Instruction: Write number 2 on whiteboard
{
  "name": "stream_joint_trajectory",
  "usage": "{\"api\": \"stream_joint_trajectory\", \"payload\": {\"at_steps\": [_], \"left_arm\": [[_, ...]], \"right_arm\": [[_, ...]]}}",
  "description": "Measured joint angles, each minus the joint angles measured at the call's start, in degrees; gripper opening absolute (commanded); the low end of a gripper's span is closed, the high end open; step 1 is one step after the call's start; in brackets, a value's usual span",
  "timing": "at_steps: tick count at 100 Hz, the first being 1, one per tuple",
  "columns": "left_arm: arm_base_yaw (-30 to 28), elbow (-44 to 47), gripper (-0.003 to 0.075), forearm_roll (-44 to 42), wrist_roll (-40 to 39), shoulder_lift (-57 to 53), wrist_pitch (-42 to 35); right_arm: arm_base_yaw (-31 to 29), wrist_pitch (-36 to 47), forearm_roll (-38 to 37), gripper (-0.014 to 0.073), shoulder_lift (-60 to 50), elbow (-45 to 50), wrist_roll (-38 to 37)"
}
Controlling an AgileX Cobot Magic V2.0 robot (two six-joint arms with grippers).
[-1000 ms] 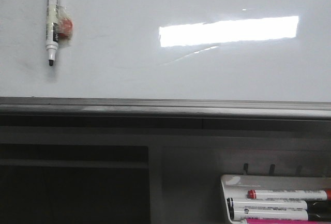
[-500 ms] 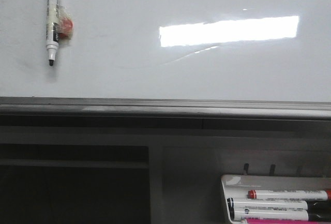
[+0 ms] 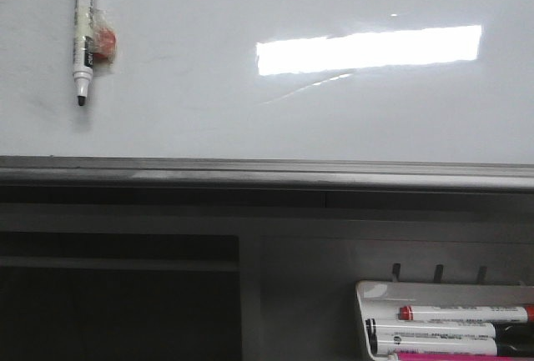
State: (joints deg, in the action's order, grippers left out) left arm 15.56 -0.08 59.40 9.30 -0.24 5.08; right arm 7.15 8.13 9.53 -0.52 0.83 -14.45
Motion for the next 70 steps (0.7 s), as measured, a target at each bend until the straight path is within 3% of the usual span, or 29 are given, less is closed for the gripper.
{"api": "stream_joint_trajectory", "payload": {"at_steps": [16,26,33,40,45,50,56,70], "left_arm": [[0.00,-3.95,-0.0020,-7.08,0.56,0.16,4.99],[0.00,-10.47,0.0006,-17.12,0.74,4.21,10.72],[0.00,-15.87,0.0116,-24.90,0.86,9.69,15.61],[0.00,-21.18,0.0305,-30.94,0.94,16.14,19.88],[0.00,-24.57,0.0443,-33.97,0.94,20.86,22.06],[0.00,-27.97,0.0510,-35.24,0.94,26.32,23.46],[0.00,-30.85,0.0512,-35.74,0.94,31.55,24.14],[0.00,-36.35,0.0419,-34.35,3.17,43.14,24.14]], "right_arm": [[-0.03,-15.32,2.73,-0.0041,0.00,-5.43,-0.14],[-0.03,-25.07,2.87,0.0114,2.63,-11.16,1.58],[-0.03,-29.39,2.87,0.0277,5.68,-14.74,3.45],[-0.03,-31.58,2.87,0.0419,9.08,-17.83,4.81],[-0.03,-32.28,2.87,0.0479,11.56,-19.68,5.19],[-0.03,-32.55,2.87,0.0499,13.89,-21.20,5.43],[-0.03,-32.75,2.87,0.0493,16.48,-22.69,5.47],[-0.03,-32.64,2.87,0.0493,20.05,-24.01,5.82]]}}
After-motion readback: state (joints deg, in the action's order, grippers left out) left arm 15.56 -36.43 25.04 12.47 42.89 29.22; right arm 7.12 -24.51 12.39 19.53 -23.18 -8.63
